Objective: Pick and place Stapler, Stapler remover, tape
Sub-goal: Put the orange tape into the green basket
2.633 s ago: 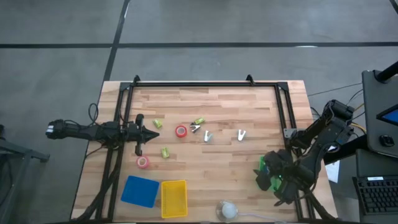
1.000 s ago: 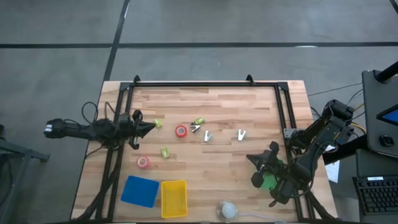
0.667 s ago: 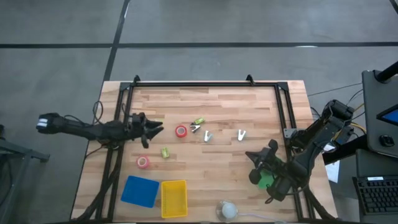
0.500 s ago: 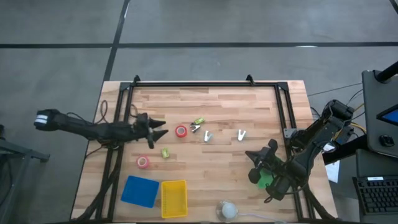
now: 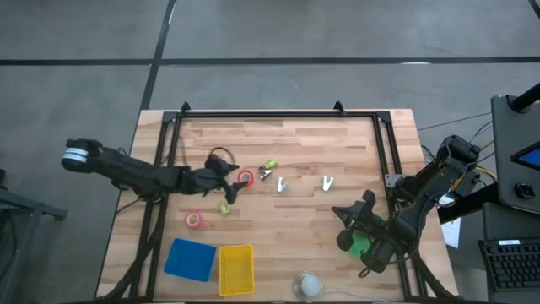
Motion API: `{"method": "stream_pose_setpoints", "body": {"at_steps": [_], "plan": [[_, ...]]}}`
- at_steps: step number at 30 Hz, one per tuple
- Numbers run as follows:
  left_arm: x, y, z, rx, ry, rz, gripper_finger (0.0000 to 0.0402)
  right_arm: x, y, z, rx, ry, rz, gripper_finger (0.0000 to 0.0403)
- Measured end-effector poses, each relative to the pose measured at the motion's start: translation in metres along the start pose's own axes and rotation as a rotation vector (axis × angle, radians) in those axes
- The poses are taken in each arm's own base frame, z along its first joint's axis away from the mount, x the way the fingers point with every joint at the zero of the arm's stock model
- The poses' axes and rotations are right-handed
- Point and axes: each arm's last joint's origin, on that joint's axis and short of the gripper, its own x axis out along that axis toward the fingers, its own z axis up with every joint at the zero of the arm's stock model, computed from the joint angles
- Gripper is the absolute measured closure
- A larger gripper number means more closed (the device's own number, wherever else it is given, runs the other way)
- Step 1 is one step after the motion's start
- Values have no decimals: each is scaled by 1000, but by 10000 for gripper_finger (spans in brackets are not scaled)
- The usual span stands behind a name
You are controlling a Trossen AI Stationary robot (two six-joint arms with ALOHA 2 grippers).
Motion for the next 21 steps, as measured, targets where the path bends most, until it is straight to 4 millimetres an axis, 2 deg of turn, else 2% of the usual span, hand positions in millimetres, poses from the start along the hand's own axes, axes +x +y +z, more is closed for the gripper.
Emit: {"method": "stream_pose_setpoints", "body": {"at_steps": [5, 10, 13, 21], "plan": [[26, -2, 3, 33, 97, 26, 50, 0, 3, 0, -12, 3, 22, 394], [46, 10, -3, 46, 205, 100, 50, 0, 4, -1, -16, 3, 24, 394], [54, 18, -8, 30, 243, 126, 51, 0, 4, -1, -14, 4, 25, 394], [65, 22, -19, 2, 320, 77, 51, 0, 4, -1, -14, 4, 25, 394]]}}
